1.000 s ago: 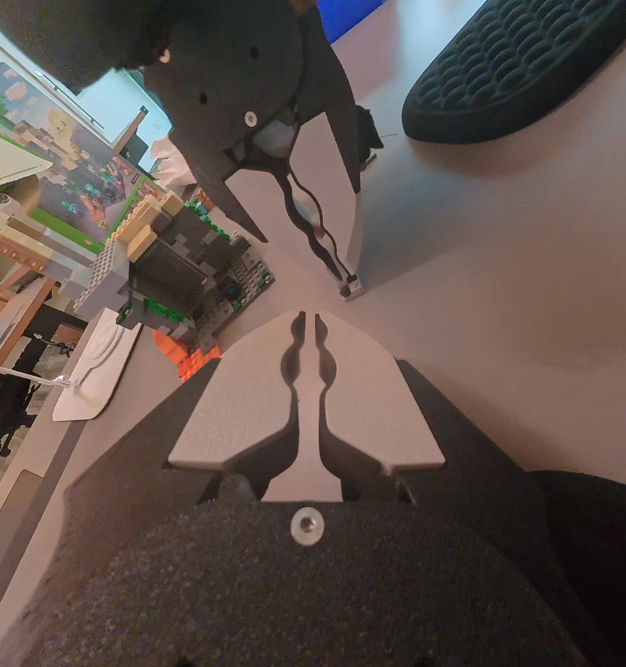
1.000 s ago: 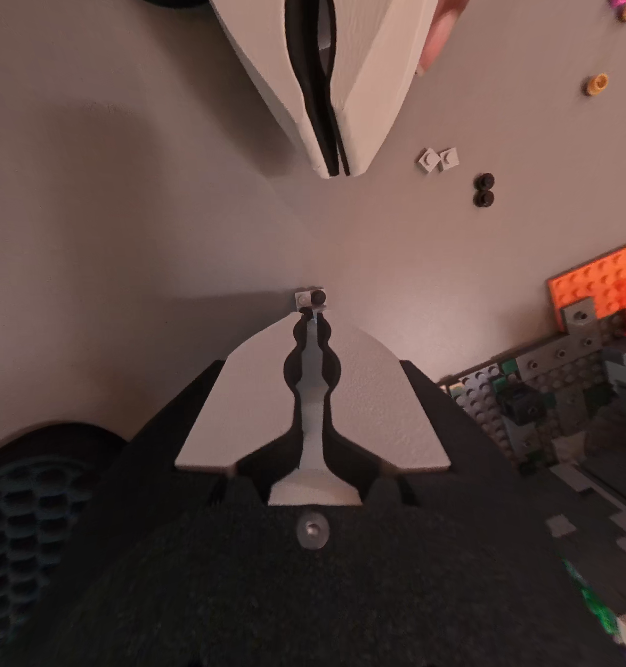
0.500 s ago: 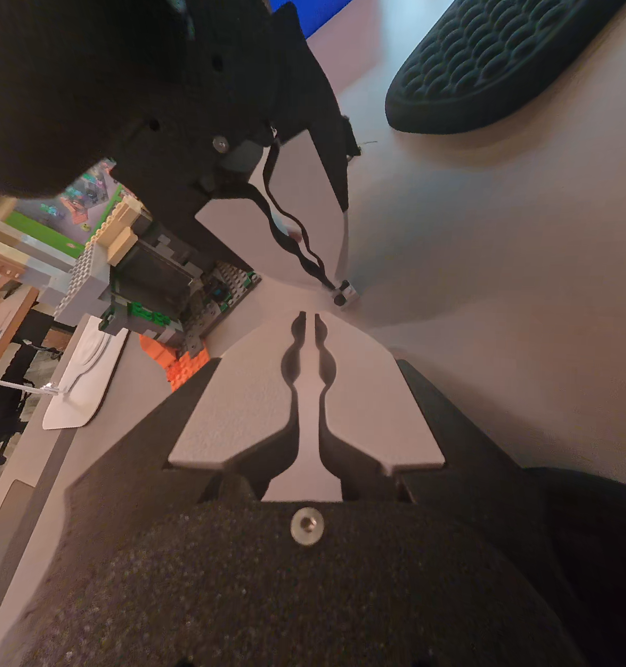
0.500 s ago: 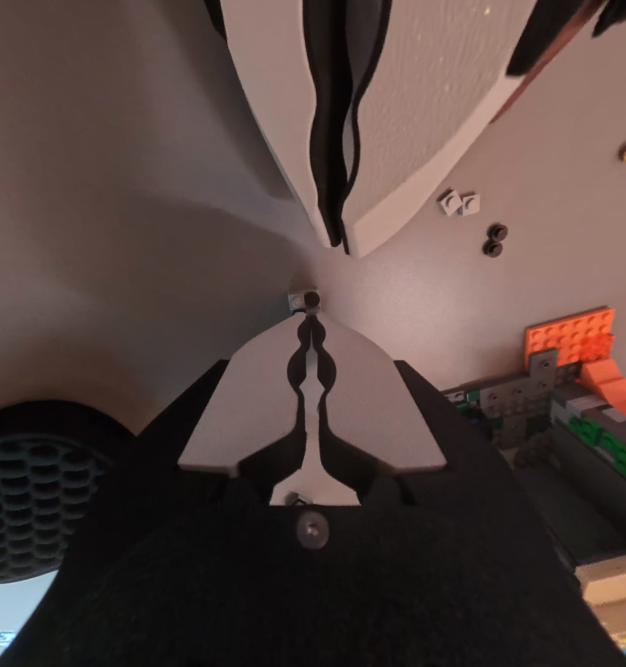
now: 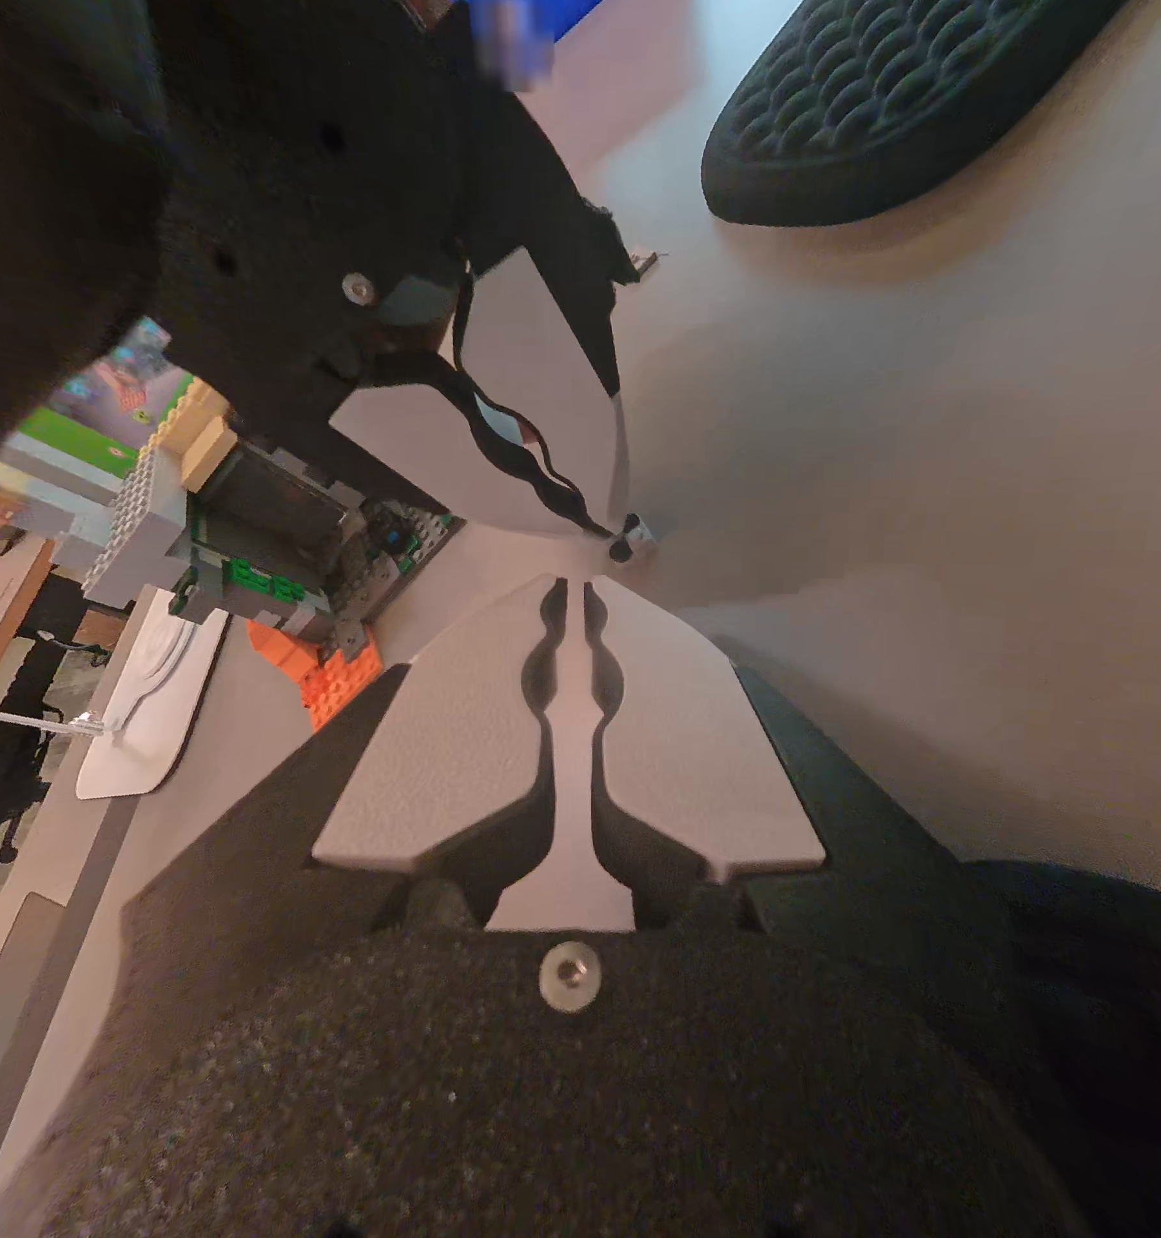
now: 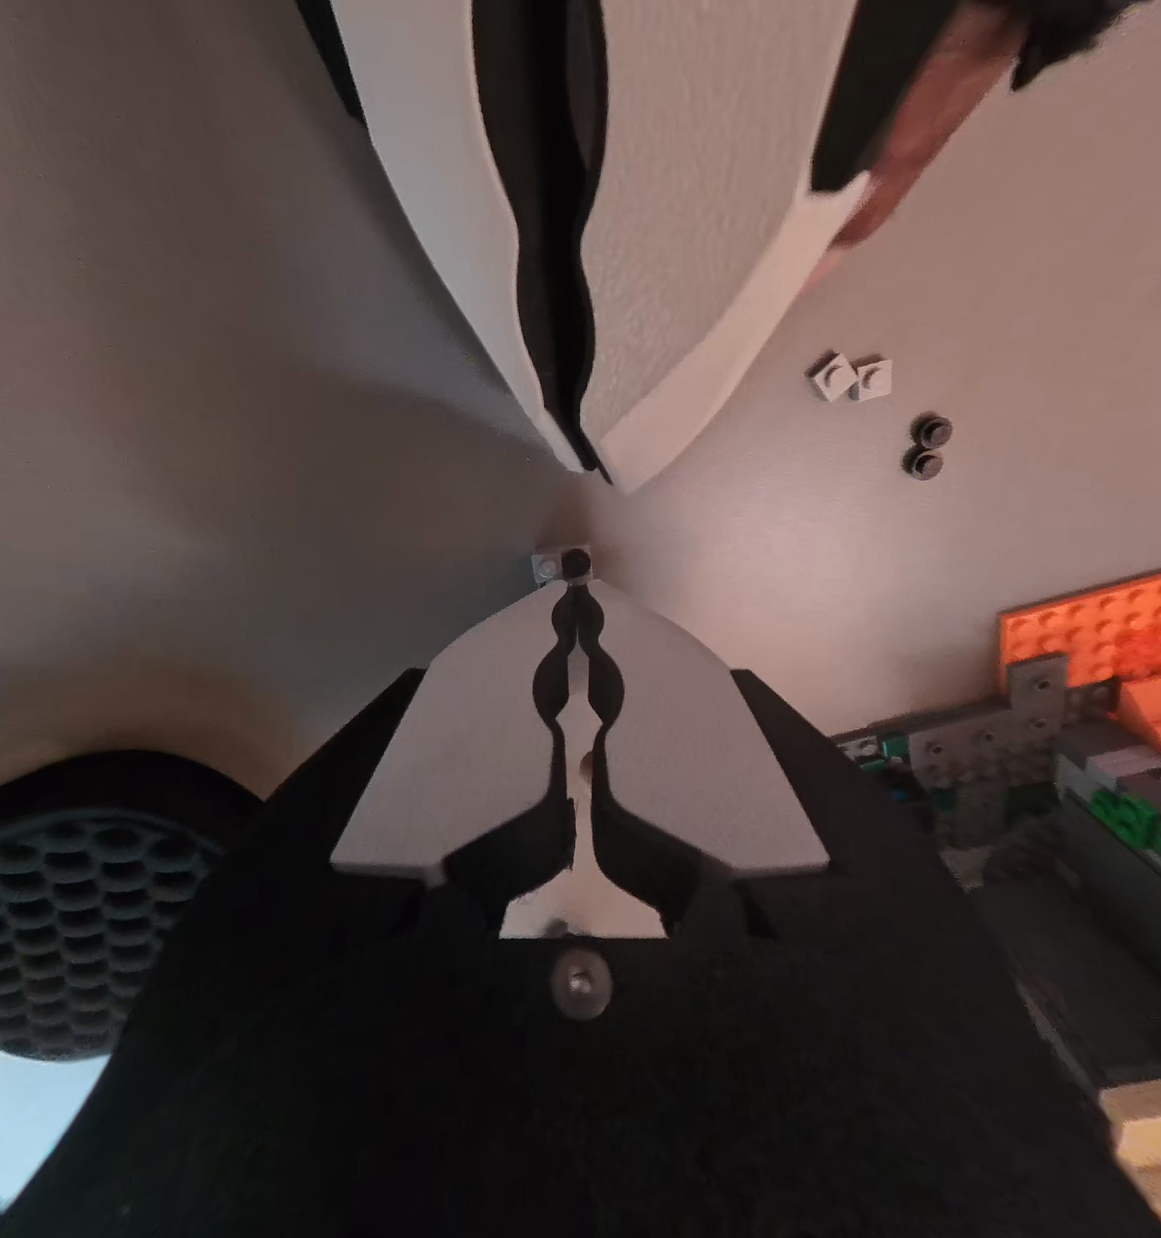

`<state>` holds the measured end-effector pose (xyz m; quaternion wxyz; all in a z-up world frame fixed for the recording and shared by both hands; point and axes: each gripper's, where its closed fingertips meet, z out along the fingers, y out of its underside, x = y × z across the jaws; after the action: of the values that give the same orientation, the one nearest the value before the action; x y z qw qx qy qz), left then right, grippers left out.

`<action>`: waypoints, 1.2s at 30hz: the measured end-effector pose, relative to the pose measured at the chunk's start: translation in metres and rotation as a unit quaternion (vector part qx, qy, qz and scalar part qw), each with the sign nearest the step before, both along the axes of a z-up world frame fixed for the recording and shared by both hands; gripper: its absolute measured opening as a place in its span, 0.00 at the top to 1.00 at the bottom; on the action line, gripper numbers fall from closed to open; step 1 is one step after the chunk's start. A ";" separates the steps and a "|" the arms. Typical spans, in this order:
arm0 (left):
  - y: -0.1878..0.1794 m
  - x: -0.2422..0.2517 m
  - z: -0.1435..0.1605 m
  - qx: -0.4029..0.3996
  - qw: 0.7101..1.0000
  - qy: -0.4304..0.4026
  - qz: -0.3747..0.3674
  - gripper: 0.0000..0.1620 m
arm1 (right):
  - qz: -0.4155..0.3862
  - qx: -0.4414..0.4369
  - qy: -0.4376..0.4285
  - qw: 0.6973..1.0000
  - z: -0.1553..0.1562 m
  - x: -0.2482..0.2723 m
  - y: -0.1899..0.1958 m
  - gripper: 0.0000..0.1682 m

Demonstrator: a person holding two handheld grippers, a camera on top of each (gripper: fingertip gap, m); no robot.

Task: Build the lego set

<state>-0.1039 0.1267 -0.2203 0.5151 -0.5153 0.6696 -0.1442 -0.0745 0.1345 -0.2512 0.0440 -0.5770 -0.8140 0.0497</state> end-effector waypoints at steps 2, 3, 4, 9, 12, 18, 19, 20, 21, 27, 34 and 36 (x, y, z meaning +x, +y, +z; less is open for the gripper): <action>0.000 0.000 0.000 0.000 1.000 0.001 0.000 0.97 | -0.010 -0.001 0.020 1.000 0.000 0.000 0.000 1.00; 0.000 0.000 0.000 0.001 1.000 0.002 0.001 0.97 | -0.015 -0.004 0.033 0.999 0.000 0.000 0.000 1.00; 0.000 0.000 0.000 0.002 1.000 0.003 0.001 0.97 | -0.024 -0.008 0.045 0.999 0.000 0.000 0.000 1.00; 0.001 -0.001 -0.001 0.002 1.000 0.004 0.003 0.97 | -0.060 -0.052 0.099 0.992 0.010 -0.001 -0.005 0.87; 0.002 -0.002 -0.001 0.000 1.000 0.003 0.005 0.97 | -0.064 -0.047 0.134 0.988 0.016 0.000 -0.003 0.84; 0.002 -0.002 -0.002 -0.004 1.000 0.005 0.003 0.97 | -0.118 -0.068 0.156 0.978 0.003 0.003 -0.012 0.80; 0.002 -0.002 -0.002 -0.005 1.000 0.004 0.003 0.98 | -0.129 -0.065 0.163 0.976 0.001 0.002 -0.012 0.80; 0.002 -0.001 -0.002 -0.007 1.000 0.003 0.003 0.97 | -0.137 -0.062 0.167 0.974 -0.002 0.002 -0.012 0.81; 0.002 -0.001 -0.002 -0.009 1.000 0.003 0.002 0.97 | -0.144 -0.055 0.172 0.973 -0.005 0.002 -0.011 0.82; 0.001 -0.001 -0.004 -0.016 1.000 0.005 0.001 0.98 | -0.130 -0.042 0.184 0.973 -0.005 0.002 -0.011 0.91; -0.006 0.002 -0.006 -0.029 0.999 0.009 -0.012 0.97 | -0.043 -0.020 0.186 0.981 -0.002 -0.005 -0.016 0.91; -0.009 0.004 -0.003 -0.046 0.999 -0.003 -0.017 0.94 | -0.027 -0.006 0.200 0.979 0.006 -0.009 -0.014 0.91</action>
<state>-0.1000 0.1177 -0.2234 0.4905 -0.5262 0.6695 -0.1852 -0.0837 0.1201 -0.2452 0.2042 -0.5775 -0.7724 0.1679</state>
